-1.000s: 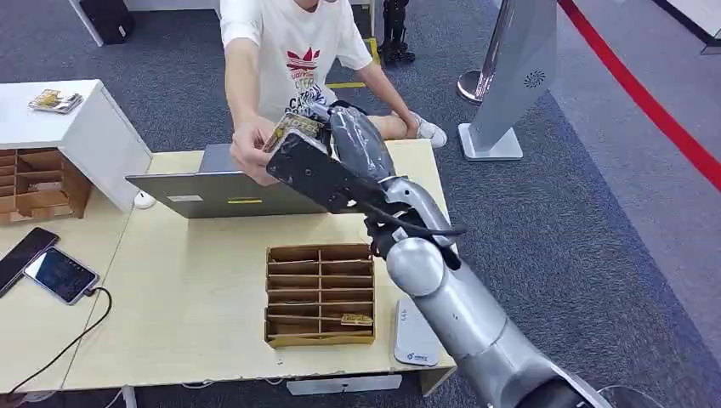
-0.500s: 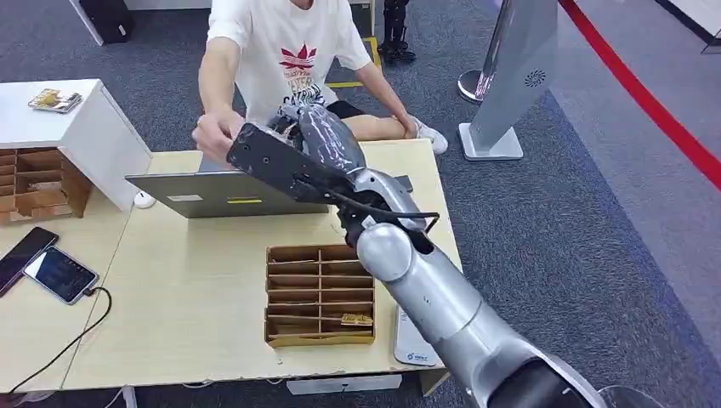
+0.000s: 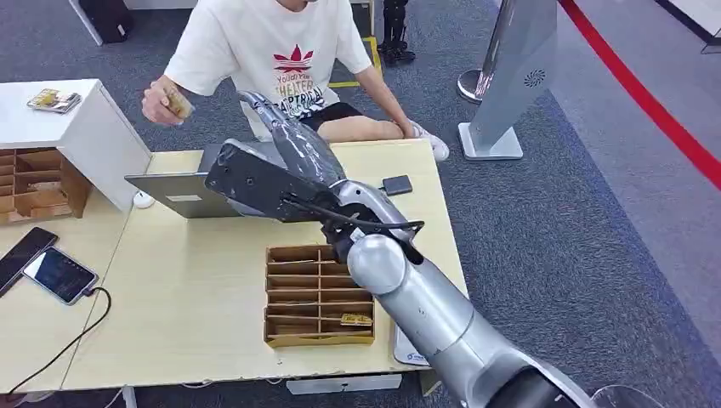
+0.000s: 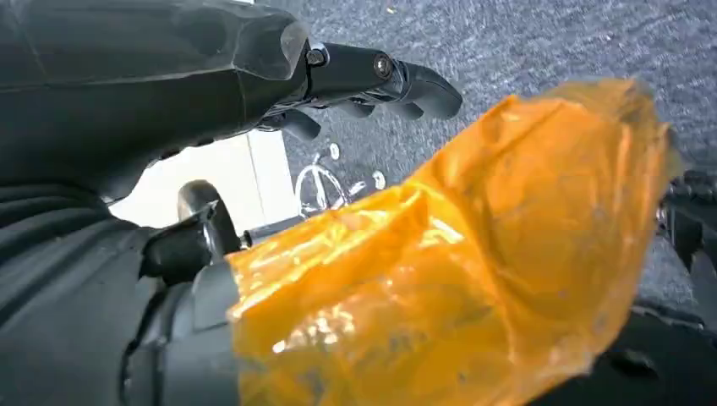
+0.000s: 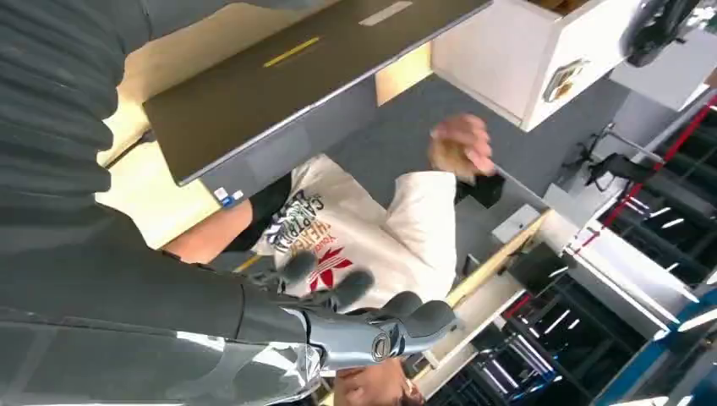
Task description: Pass the card to the sensor for recognition and then transmit it.
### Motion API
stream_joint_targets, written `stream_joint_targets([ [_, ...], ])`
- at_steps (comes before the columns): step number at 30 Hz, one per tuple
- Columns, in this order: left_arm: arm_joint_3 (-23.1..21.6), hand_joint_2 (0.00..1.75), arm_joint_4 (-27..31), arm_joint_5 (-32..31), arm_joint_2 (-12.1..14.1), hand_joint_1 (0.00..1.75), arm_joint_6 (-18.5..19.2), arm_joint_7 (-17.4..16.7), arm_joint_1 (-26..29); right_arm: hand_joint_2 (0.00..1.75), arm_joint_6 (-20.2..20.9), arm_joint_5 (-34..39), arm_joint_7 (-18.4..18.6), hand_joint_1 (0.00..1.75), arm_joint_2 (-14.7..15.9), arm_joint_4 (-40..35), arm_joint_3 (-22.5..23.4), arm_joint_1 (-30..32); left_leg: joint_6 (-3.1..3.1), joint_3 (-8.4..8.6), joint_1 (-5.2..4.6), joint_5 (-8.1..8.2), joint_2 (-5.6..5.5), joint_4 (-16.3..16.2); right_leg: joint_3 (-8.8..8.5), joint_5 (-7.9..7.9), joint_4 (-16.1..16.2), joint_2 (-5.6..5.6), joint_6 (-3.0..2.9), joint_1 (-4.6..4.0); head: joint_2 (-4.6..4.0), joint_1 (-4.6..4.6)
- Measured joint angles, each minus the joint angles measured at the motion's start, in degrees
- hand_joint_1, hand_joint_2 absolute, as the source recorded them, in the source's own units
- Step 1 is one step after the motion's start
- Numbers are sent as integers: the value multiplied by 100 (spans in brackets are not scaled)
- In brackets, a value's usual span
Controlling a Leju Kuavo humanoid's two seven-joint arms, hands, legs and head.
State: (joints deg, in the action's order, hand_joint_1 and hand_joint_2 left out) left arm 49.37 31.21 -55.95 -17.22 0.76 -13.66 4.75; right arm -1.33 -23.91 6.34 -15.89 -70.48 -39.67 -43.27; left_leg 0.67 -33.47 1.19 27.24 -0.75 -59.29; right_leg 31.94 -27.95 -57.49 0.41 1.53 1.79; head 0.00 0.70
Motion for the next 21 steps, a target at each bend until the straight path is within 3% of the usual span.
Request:
stream_joint_targets([
  [6, 46, 0, 46, -191, -13, 0, -83, 105, 26, 175, -26, 679, -491, 0, 98, -603, -11, 465, 0, 0, 0, 0, -1, 0, 1, 0, 1, -1, 0, 0, 0, 2],
  [12, 33, 0, 46, 334, -30, 0, -351, 201, 82, 175, -98, 1178, -1009, 0, 596, -1545, -48, 1338, -2, -5, -1, 3, -2, 0, 0, -1, 5, -3, 1, 1, 0, 2],
  [16, -24, 0, 46, 611, -37, 0, -437, 199, 121, 175, -151, 1187, -1163, 0, 902, -1904, -52, 1750, -3, -7, -1, 4, -2, 0, 2, -1, 5, -2, 1, 1, 0, 2],
  [19, -289, 0, 99, 1374, -44, 0, -614, -31, 227, 175, -245, 970, -1226, 0, 1095, -2110, -53, 2001, -3, -6, 0, 4, -2, 0, 2, -1, 5, -3, 1, 0, 0, 4],
  [21, -784, 0, 324, 2165, -55, 0, -800, -399, 445, 175, -297, 741, -1259, 0, 1246, -2208, -53, 2227, -3, -7, 0, 4, -2, 0, 2, -1, 5, -2, 1, -1, 0, 2],
])
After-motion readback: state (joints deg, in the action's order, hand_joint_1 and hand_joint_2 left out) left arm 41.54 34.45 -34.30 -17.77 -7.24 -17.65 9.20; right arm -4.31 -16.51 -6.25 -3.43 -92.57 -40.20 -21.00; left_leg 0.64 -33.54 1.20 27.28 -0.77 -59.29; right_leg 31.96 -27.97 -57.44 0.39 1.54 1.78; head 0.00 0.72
